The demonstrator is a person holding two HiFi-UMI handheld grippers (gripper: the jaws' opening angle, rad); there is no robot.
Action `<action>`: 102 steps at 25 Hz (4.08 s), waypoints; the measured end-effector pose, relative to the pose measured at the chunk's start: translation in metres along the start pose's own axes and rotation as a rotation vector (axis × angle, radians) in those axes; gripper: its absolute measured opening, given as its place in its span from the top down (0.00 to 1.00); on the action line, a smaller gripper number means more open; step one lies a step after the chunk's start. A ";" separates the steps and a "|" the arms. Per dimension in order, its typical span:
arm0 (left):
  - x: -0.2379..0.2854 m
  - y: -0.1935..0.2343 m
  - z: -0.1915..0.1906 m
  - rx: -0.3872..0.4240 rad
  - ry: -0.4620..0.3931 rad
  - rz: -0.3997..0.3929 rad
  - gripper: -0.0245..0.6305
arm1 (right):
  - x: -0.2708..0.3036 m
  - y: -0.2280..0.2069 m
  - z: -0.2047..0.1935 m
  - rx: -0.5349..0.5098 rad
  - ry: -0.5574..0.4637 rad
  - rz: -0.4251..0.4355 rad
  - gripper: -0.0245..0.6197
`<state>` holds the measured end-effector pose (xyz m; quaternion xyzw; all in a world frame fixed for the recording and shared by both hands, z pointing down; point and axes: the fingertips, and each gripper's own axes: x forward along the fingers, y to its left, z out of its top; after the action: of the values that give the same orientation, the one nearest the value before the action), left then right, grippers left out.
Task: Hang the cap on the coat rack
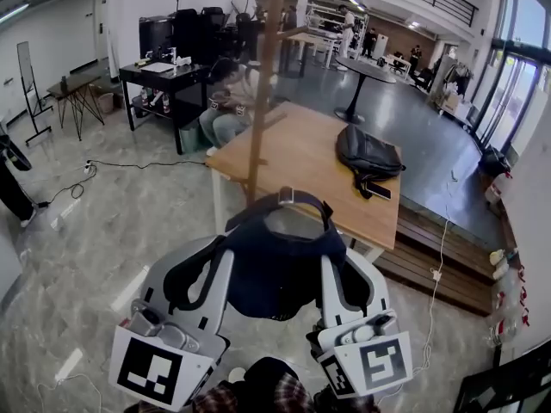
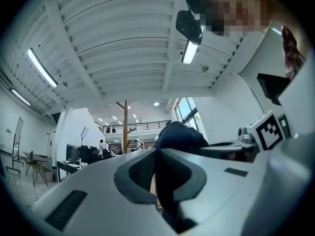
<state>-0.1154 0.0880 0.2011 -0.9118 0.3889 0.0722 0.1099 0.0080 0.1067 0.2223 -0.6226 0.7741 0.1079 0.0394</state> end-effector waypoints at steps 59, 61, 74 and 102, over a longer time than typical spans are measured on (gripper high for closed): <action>0.344 0.208 -0.069 0.006 -0.026 0.126 0.92 | 0.381 -0.175 -0.057 0.042 -0.027 0.192 0.90; 0.348 0.211 -0.076 0.001 -0.017 0.129 0.92 | 0.386 -0.176 -0.064 0.050 -0.015 0.195 0.90; 0.370 0.230 -0.128 -0.054 0.085 0.154 0.92 | 0.419 -0.182 -0.113 0.062 0.081 0.181 0.90; 0.356 0.217 -0.126 -0.069 0.046 0.214 0.86 | 0.399 -0.173 -0.111 -0.032 0.070 0.178 0.83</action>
<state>-0.0224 -0.3379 0.2143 -0.8697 0.4839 0.0760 0.0613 0.0958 -0.3336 0.2320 -0.5553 0.8254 0.1014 -0.0075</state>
